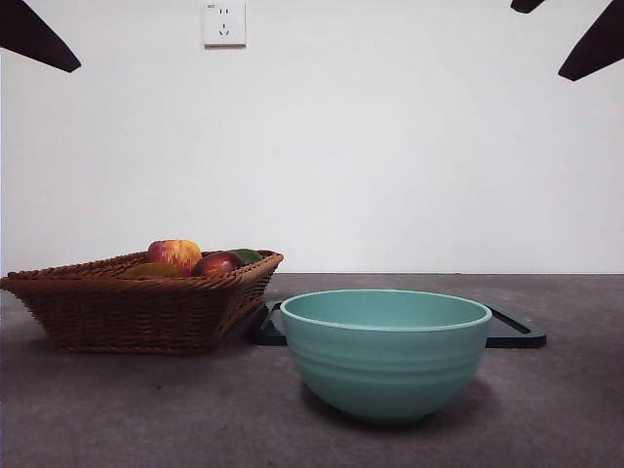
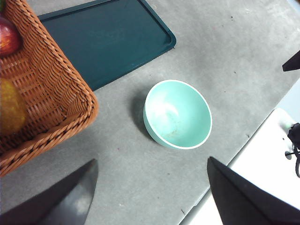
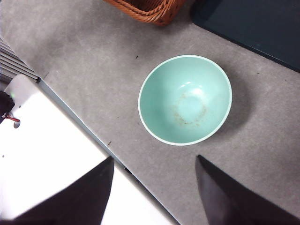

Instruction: Pick up the wifruite, put it on the bowl, pick up the plate, put it on desk

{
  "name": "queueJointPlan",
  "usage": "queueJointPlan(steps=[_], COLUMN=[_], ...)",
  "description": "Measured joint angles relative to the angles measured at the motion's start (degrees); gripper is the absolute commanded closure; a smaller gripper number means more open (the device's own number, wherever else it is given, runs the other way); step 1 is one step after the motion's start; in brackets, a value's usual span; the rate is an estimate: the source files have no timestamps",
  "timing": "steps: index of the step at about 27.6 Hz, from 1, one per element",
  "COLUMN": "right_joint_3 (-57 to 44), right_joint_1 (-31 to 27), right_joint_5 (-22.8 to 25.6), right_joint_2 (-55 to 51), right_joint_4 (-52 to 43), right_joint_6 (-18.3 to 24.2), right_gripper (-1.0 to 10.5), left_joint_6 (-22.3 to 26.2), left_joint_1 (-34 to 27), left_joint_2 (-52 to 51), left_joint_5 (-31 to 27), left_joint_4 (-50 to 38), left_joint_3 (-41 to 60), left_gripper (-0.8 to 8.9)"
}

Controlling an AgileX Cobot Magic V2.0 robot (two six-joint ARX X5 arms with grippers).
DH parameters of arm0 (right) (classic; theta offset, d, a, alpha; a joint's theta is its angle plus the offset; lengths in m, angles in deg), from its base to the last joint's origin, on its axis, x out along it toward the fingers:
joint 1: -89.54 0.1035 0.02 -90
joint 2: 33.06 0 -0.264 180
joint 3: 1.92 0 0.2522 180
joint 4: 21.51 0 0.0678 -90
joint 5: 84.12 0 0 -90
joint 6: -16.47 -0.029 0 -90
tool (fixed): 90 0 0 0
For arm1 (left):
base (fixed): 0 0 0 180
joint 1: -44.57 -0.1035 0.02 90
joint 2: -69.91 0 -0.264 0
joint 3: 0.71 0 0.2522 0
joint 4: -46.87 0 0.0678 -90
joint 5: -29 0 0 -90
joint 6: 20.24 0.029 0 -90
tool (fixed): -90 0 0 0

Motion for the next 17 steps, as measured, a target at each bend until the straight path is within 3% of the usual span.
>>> queueJointPlan(steps=[4, 6, 10, 17], right_joint_3=[0.00, 0.00, 0.00, 0.00], right_joint_1=[0.00, 0.00, 0.00, 0.00], right_joint_5=[0.00, 0.00, 0.00, 0.00], right_joint_2=[0.00, 0.00, 0.00, 0.00], right_joint_4=[-0.22, -0.39, -0.39, -0.70], right_joint_6=[0.15, 0.15, 0.20, 1.57], right_gripper=[6.7, 6.9, 9.2, 9.4], left_joint_6=[0.02, 0.02, 0.02, 0.02], left_joint_1=[0.00, 0.00, 0.00, 0.00], left_joint_2=[0.02, 0.02, 0.00, 0.00], left_joint_5=[0.00, 0.00, 0.00, 0.00], left_joint_4=[0.00, 0.00, -0.02, -0.02], left_joint_3=[0.00, 0.00, 0.00, 0.00], left_gripper=[4.58, 5.53, 8.05, 8.06])
